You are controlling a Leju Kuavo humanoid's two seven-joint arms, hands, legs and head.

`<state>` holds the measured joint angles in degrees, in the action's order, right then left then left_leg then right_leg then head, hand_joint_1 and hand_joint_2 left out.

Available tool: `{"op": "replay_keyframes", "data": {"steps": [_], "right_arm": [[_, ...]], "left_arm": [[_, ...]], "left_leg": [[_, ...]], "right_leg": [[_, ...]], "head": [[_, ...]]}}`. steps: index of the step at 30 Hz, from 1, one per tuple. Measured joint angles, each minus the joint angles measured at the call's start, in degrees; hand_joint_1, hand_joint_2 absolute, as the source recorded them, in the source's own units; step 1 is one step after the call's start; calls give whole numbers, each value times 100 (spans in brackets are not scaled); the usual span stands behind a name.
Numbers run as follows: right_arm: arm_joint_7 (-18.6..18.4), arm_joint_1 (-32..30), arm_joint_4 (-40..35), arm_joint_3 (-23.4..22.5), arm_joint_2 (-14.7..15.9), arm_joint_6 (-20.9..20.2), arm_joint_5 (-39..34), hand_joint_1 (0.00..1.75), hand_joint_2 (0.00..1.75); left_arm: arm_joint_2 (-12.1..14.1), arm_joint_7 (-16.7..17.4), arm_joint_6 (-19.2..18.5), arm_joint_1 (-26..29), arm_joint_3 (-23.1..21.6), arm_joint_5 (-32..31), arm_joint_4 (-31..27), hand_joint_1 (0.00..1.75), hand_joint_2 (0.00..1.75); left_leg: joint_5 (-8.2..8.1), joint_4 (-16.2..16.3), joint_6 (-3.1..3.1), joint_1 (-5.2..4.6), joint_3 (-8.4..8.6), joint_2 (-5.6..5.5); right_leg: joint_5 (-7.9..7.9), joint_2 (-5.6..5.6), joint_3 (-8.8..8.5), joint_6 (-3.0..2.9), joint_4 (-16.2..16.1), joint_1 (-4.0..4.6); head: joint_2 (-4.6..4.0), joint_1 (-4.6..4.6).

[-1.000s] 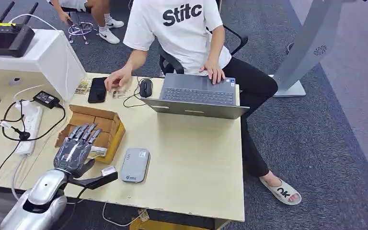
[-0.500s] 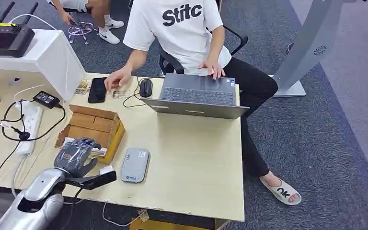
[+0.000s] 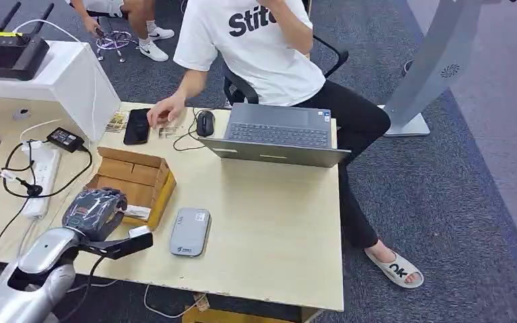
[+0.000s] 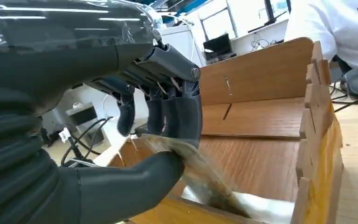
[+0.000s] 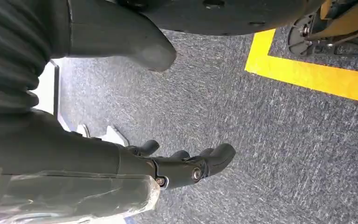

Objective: Pass the card to the sensor for recognition and then transmit it.

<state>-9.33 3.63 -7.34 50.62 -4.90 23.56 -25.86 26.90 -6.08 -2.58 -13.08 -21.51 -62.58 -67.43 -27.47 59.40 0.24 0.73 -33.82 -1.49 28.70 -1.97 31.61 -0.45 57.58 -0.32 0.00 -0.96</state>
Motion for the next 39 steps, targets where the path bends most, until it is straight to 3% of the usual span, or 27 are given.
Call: {"op": "replay_keyframes", "data": {"steps": [3,20,25,33,39], "right_arm": [[0,0,0,15,0,-4,0,0,175],[13,1,0,50,0,-4,-74,0,175],[81,-3,7,57,0,20,-175,0,175],[155,-4,17,57,-2,125,-295,0,175],[142,1,17,105,-2,46,-280,0,175]], "left_arm": [[5,7,0,-21,-24,-7,0,175,175],[11,9,129,-230,-197,-79,59,175,175],[215,88,219,-466,-201,-210,-195,175,175],[755,383,632,-920,-197,-1085,-866,175,175],[988,867,1187,-1024,-107,-2320,-1226,175,175]], "left_leg": [[0,0,0,0,0,0],[1,0,0,0,0,-1],[2,0,-1,2,1,0],[2,0,-1,3,1,0],[2,0,-1,2,1,0]], "right_leg": [[0,0,0,0,0,0],[0,1,-1,0,0,0],[-2,0,0,-1,1,1],[-2,-1,0,-2,3,3],[-2,0,-1,-2,3,2]], "head": [[0,2],[0,0],[0,2],[0,0],[0,0]]}}
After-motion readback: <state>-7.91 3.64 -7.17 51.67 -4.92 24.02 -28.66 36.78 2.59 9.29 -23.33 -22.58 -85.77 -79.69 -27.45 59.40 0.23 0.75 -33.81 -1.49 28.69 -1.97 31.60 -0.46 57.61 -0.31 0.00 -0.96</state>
